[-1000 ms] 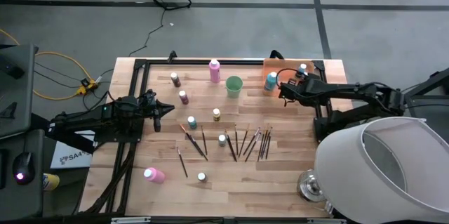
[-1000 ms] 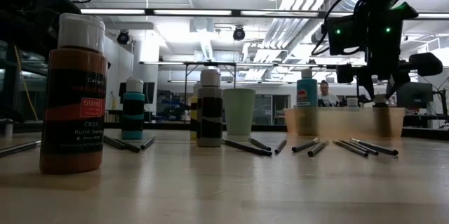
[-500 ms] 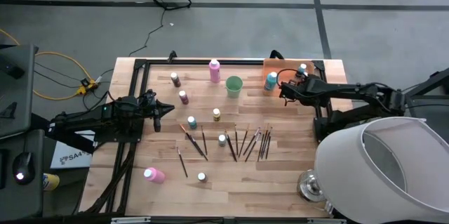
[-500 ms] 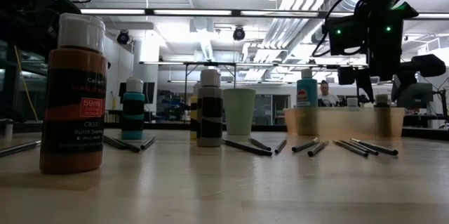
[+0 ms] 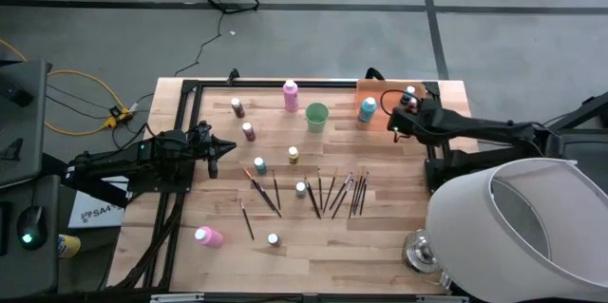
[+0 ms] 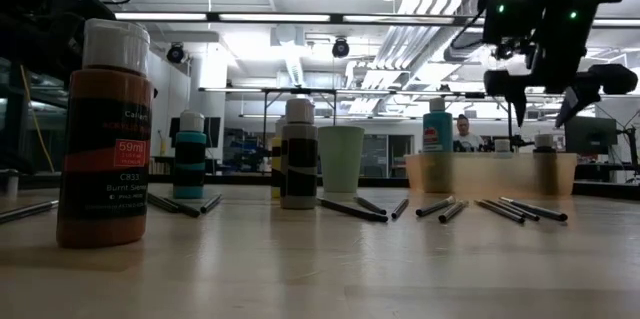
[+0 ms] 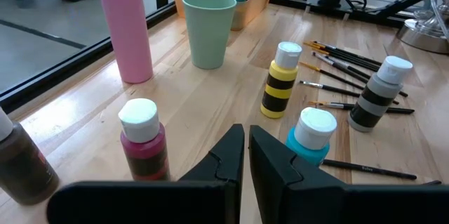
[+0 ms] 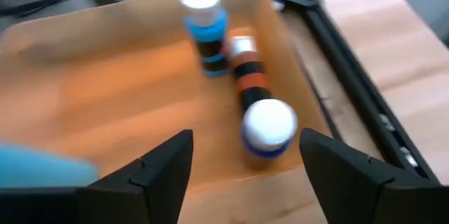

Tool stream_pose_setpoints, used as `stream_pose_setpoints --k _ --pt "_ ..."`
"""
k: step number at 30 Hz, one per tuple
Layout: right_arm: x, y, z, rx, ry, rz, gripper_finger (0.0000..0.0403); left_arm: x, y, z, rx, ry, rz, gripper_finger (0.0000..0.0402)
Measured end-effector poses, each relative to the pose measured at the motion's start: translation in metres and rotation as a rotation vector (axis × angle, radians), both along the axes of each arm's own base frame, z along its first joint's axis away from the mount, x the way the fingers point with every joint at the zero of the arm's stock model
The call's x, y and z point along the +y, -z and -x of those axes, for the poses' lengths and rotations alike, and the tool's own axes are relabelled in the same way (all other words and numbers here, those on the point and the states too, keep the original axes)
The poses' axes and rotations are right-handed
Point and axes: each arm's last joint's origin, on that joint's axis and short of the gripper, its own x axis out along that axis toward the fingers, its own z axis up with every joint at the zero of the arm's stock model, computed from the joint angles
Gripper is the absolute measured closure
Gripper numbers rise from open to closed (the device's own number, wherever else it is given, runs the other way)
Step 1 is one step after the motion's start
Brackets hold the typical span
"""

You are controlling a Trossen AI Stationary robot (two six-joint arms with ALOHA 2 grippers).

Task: Pick & Place Paint Supplies
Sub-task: Put the small dark pink paint bottle into the orange bin

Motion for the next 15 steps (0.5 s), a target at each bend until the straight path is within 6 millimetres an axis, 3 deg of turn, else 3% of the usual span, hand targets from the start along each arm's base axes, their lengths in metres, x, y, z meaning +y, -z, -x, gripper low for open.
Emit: stream_pose_setpoints --k 15 --pt "0.047 -0.033 -0.008 0.033 -0.809 0.091 0.0156 0.000 0.000 0.000 0.000 0.000 0.000 0.0380"
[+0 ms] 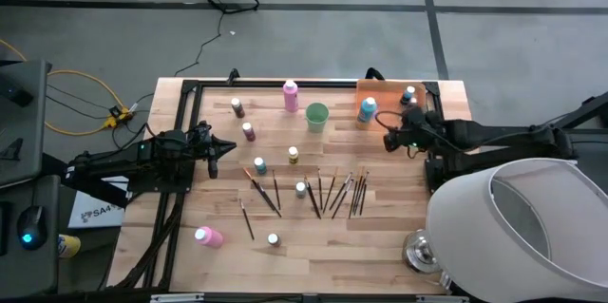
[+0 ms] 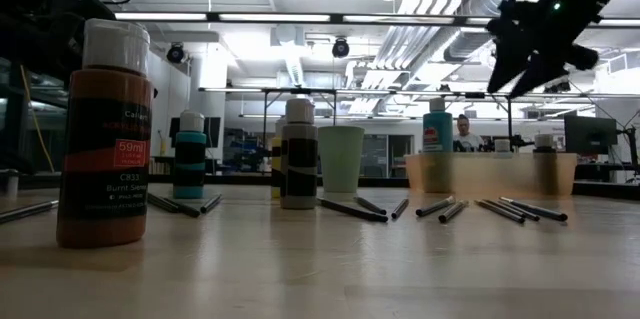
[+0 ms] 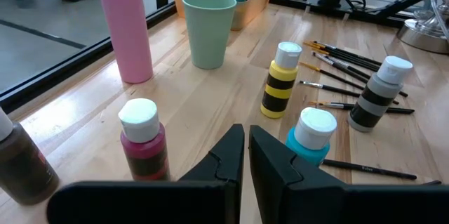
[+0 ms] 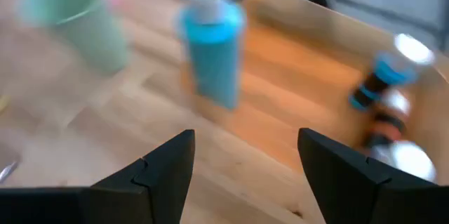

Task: Pick & Place Paint Supplies
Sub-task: Put the small dark pink paint bottle into the orange bin

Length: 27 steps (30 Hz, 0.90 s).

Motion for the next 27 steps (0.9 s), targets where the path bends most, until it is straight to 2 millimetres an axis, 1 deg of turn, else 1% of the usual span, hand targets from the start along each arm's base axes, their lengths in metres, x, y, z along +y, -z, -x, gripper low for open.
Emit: stream_pose_setpoints --k 4,8,12,15,20,22,25,27 --pt "0.012 -0.003 -0.002 0.071 -0.258 0.039 0.0156 0.000 0.000 0.000 0.000 0.000 0.000 0.0380" --pt "0.022 -0.002 -0.005 0.123 -0.395 0.068 0.0156 0.000 0.000 0.000 0.000 0.000 0.000 0.0380" --pt "0.029 -0.001 -0.010 0.118 -0.443 0.068 0.0157 0.000 0.000 0.000 0.000 0.000 0.000 0.0380" --pt "0.035 0.002 -0.014 0.077 -0.459 0.052 0.0157 0.000 0.000 0.000 0.000 0.000 0.000 0.0380" --pt "0.047 0.023 -0.018 -0.027 -0.500 0.030 0.0157 0.000 0.000 0.000 0.000 0.000 0.000 0.0380" --pt "0.052 0.028 -0.019 -0.072 -0.526 0.021 0.0157 0.000 0.000 0.000 0.000 0.000 0.000 0.0380" --pt "0.057 0.027 -0.022 -0.142 -0.534 0.001 0.0157 0.000 0.000 0.000 0.000 0.000 0.000 0.0380" --pt "0.059 0.025 -0.022 -0.152 -0.549 0.011 0.0157 0.000 0.000 0.000 0.000 0.000 -0.002 0.0380"
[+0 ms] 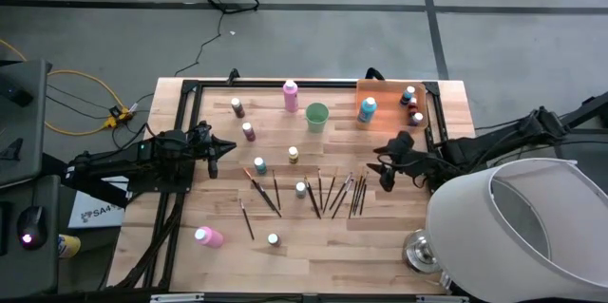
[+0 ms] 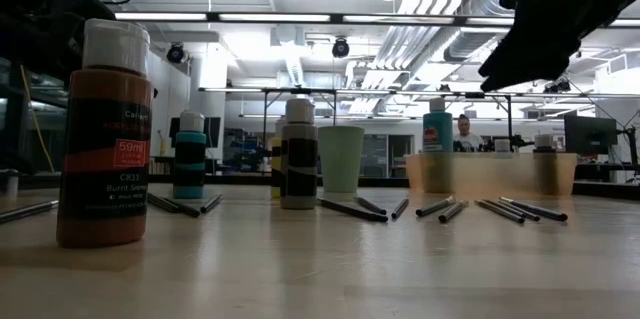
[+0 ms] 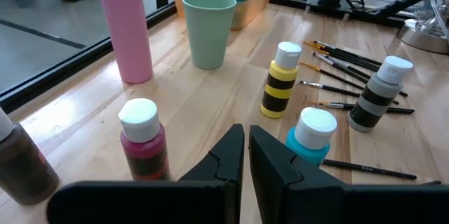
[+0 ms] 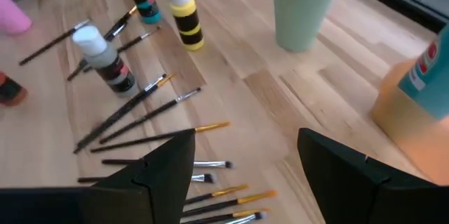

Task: Pick & Place Paint Supplies
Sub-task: Put the small dark pink paint bottle into the orange bin

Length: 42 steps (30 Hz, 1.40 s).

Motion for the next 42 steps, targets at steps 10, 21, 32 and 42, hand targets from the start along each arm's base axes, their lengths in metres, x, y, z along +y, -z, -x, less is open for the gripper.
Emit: stream_pose_setpoints --k 10,21,32,42 --pt "0.000 0.000 0.000 0.013 -0.030 0.034 0.0157 0.001 0.000 0.000 0.147 0.086 -0.406 0.0380" --pt "0.000 0.000 0.000 0.012 -0.026 0.031 0.0157 0.001 -0.011 -0.003 0.009 0.063 -0.382 0.0380" --pt "0.000 0.000 0.000 0.008 -0.015 0.022 0.0157 0.001 -0.015 -0.004 -0.091 0.029 -0.246 0.0380" --pt "0.000 0.000 0.000 0.008 -0.013 0.019 0.0157 0.002 -0.017 -0.003 -0.128 -0.025 -0.186 0.0380"
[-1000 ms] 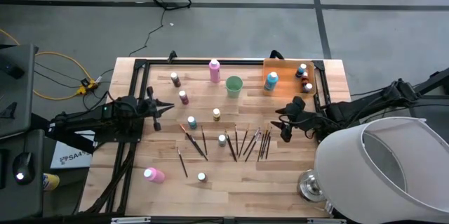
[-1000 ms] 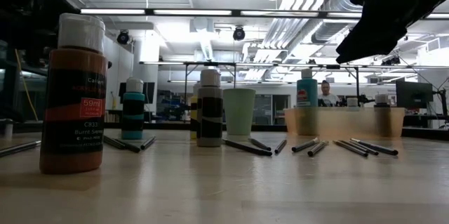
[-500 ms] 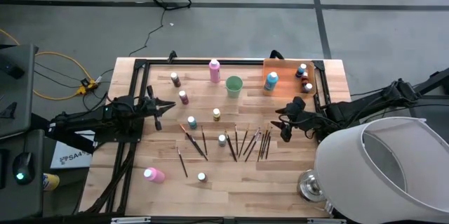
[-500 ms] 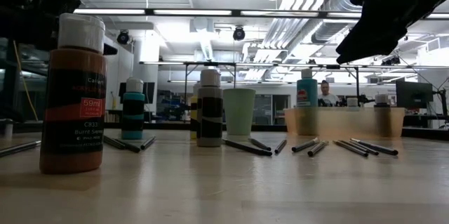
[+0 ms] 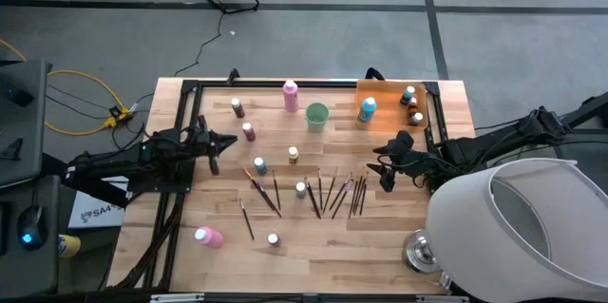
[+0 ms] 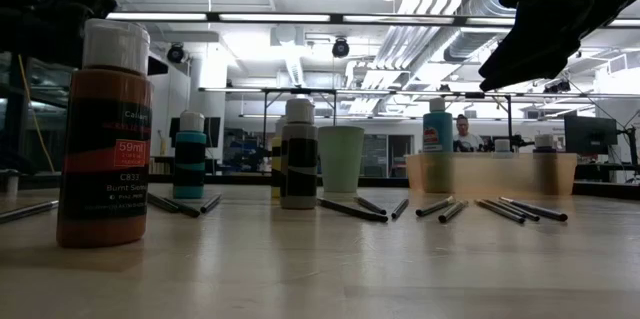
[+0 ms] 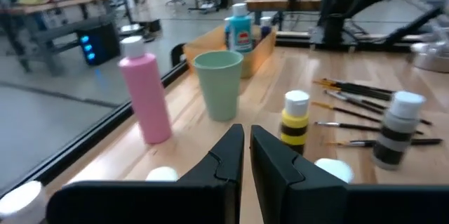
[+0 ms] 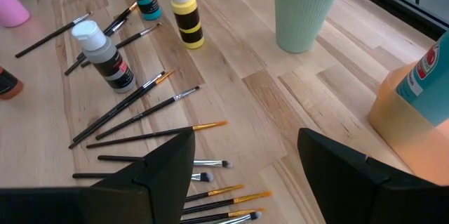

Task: Pick & Place Paint Supplies
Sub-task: Put the small dark pink paint bottle into the orange bin

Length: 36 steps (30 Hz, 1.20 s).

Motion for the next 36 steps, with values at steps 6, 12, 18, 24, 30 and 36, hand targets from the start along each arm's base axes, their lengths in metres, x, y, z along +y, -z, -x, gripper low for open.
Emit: stream_pose_setpoints --k 6,12,18,24,30,36 --pt "0.000 0.000 0.000 0.001 0.000 0.000 0.0157 0.000 0.005 -0.001 0.047 -0.004 0.031 0.0327" --pt "0.000 0.000 0.000 0.001 0.000 0.000 0.0157 0.001 0.008 -0.004 0.088 -0.018 0.045 0.0216" --pt "0.000 0.000 0.000 0.001 0.000 0.000 0.0157 0.005 0.018 -0.009 0.161 -0.136 0.032 0.0141" --pt "0.000 0.000 0.000 0.001 0.000 0.000 0.0157 0.007 0.029 -0.015 0.288 -0.193 0.026 0.0126" --pt "0.000 0.000 0.000 0.001 0.000 0.000 0.0157 0.010 0.040 -0.026 0.383 -0.213 0.025 0.0126" --pt "0.000 0.000 0.000 0.001 0.000 0.001 0.0157 0.012 0.048 -0.038 0.439 -0.241 0.018 0.0126"
